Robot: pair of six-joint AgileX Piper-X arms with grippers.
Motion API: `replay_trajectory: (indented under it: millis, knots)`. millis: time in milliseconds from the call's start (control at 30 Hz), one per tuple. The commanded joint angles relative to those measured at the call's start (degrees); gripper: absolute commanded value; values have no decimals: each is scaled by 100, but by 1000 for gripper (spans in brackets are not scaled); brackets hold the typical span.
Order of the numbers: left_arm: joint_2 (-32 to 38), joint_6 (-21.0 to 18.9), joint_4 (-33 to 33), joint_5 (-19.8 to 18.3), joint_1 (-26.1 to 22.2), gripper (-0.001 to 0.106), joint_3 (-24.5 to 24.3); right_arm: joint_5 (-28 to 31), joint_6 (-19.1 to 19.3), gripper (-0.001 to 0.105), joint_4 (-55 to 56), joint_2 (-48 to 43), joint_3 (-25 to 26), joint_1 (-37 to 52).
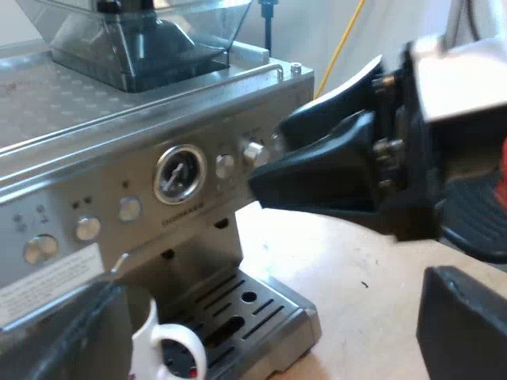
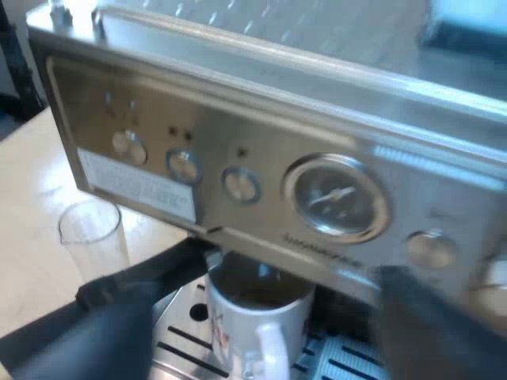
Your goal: Place mug into machine
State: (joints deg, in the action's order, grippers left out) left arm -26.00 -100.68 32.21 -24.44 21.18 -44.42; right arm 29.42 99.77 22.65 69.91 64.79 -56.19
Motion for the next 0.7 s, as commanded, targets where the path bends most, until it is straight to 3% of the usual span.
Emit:
replay_trajectory:
  millis: [33,133,300,400,633,700]
  knots:
    - [14,-95,86,407,-4,81,-237,107,73,79,170,-294,45,1]
    - [-51,-95,84,466,-4,81,-470,223,209,76,207,-531,45,1]
    - [-338,69,56,-22,-4,81,-759,189,553,76,246,-786,45,134]
    - [-465,69,53,-32,-29,81,-857,62,527,76,468,-939,45,521]
    - [-823,69,53,-257,-866,81,-941,-1065,493,76,1112,-1345,45,2038]
    - [-857,69,53,-301,-1076,81,-941,-1104,493,76,1129,-1374,45,2125]
